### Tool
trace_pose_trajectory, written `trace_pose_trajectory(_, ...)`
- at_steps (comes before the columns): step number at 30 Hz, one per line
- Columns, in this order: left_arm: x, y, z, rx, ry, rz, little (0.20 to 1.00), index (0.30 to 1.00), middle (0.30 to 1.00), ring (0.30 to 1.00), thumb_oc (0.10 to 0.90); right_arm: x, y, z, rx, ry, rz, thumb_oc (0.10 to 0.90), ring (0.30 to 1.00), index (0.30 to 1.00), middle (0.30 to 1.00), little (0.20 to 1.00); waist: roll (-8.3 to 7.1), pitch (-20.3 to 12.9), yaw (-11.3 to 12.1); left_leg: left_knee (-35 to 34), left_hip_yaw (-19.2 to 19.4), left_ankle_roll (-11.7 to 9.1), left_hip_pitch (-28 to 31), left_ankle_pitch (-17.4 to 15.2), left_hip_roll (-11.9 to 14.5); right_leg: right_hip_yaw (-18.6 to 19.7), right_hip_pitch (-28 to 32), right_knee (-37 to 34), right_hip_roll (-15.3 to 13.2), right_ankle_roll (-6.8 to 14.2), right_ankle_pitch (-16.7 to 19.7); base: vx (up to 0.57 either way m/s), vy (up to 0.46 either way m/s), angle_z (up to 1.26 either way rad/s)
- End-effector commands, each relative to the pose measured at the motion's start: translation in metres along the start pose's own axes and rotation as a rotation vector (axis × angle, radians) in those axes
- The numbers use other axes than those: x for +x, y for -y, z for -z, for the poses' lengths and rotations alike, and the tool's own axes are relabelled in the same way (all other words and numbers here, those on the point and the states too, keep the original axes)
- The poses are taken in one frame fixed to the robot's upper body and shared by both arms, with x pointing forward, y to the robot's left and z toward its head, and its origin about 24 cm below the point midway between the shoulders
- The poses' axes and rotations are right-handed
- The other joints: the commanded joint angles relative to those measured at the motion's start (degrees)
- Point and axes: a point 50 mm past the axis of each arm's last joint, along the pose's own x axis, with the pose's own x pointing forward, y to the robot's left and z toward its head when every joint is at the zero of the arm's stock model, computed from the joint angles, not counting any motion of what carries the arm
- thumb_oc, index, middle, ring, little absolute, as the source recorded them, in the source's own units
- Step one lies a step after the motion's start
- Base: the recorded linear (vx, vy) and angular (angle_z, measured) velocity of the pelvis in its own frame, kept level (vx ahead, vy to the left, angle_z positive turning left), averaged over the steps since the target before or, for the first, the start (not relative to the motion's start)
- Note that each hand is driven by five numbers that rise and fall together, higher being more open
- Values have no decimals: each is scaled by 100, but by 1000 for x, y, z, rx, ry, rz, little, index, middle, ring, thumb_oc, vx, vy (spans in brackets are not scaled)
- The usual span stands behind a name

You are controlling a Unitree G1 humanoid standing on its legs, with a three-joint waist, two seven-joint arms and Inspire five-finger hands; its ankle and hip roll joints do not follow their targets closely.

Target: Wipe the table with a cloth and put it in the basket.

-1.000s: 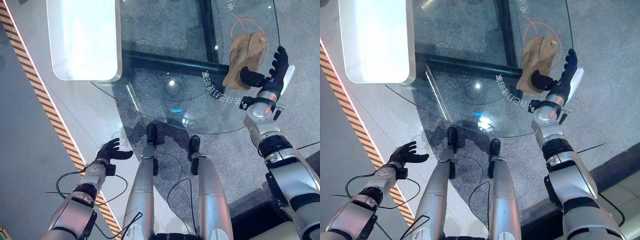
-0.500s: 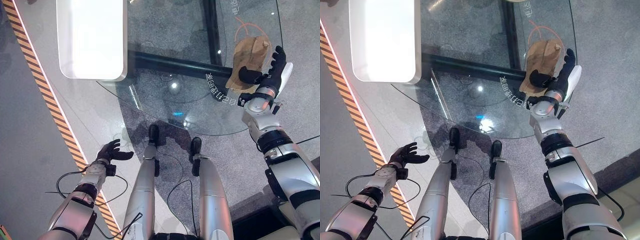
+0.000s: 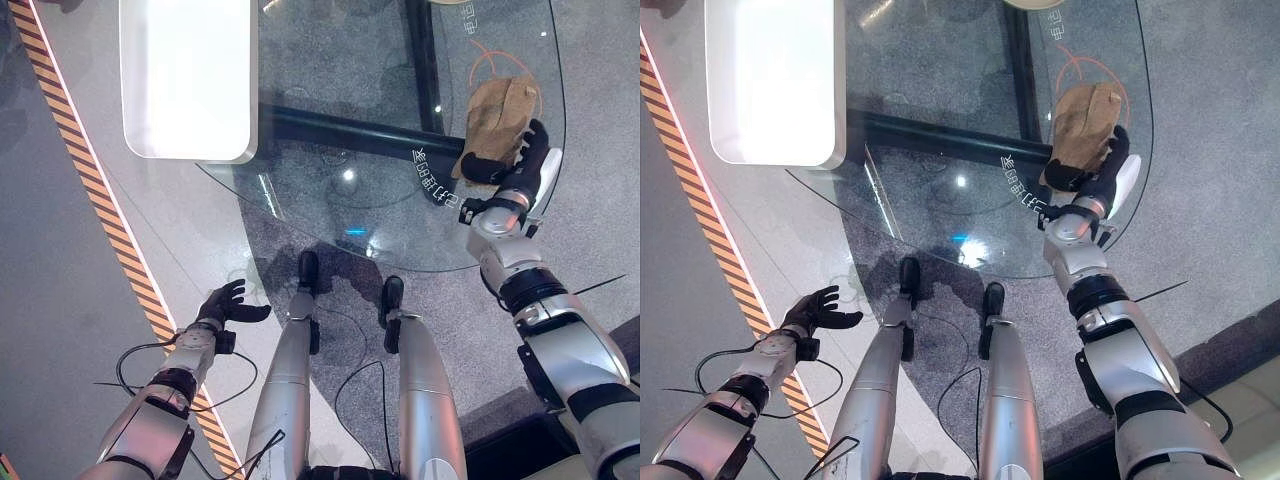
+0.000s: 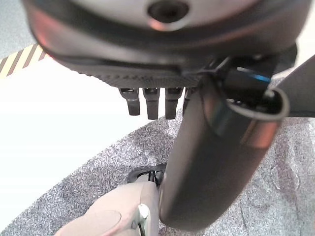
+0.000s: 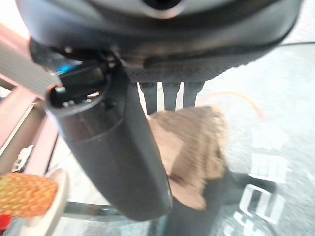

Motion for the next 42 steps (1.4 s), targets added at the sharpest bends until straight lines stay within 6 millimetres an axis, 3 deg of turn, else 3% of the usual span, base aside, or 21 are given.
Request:
trace_pose_trajectory(1, -7, 0, 28, 2, -56, -35, 900, 900, 900, 900, 800, 0, 8, -23, 80, 115, 75, 800, 900, 900, 900, 900, 145, -96, -145, 809, 352, 399, 190, -1090, -413, -207, 314, -1133, 245, 11, 654, 0, 0, 0)
trace_pose_trajectory(15, -8, 13, 33, 17, -66, -19, 900, 900, 900, 900, 800, -5, 6, 0, -7, 78, 92, 800, 900, 900, 900, 900, 189, -96, -142, 775, 357, 403, 198, -1040, -417, -194, 321, -1163, 234, 19, 703, 0, 0, 0)
trace_pose_trajectory(28, -6, 15, 31, 41, -75, -6, 900, 900, 900, 900, 800, 11, 5, -23, -273, 187, 73, 800, 900, 900, 900, 900, 251, -96, -41, 816, 324, 399, 192, -1022, -440, -245, 297, -1066, 207, 32, 692, 0, 0, 0)
trace_pose_trajectory(42, -4, 12, 26, 68, -75, 9, 900, 900, 900, 900, 800, 22, 12, -38, -262, 184, 105, 800, 900, 900, 900, 900, 294, -96, 31, 903, 293, 422, 118, -1059, -454, -285, 208, -934, 200, 32, 639, 1, -1, 0)
